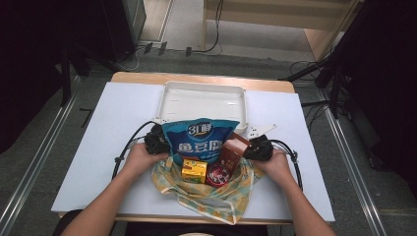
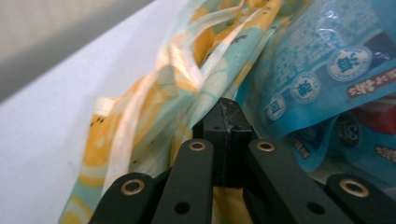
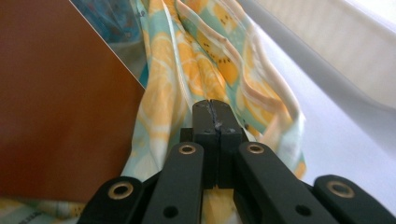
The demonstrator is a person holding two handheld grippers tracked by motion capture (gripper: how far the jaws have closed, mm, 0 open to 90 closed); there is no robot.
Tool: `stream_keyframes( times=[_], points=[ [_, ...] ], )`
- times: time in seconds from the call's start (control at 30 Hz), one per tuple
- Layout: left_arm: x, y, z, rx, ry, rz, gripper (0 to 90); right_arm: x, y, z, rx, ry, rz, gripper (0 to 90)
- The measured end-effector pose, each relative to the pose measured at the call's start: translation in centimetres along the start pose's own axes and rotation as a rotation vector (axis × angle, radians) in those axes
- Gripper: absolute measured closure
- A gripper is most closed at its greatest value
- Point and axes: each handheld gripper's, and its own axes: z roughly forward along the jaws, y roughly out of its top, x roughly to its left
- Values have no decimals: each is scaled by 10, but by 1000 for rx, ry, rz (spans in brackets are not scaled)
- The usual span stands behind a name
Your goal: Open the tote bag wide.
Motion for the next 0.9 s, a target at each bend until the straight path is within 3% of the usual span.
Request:
stream_keyframes(
  times=[0.13,0.47,0.57,0.67,0.9],
  points=[
    [1,0,0,-2,-9,-8,900,-2,-3,-3,1,8,51,900],
    [-7,5,-7,-21,4,44,840,-2,3,-11,-15,0,50,900],
    [-8,8,-11,-38,23,18,790,-1,6,-17,-34,-5,59,853],
    [-11,9,-16,-62,36,40,755,-2,9,-22,-57,-22,65,822],
    [-13,9,-29,-75,25,36,667,-1,11,-35,-81,-44,94,752]
  ],
)
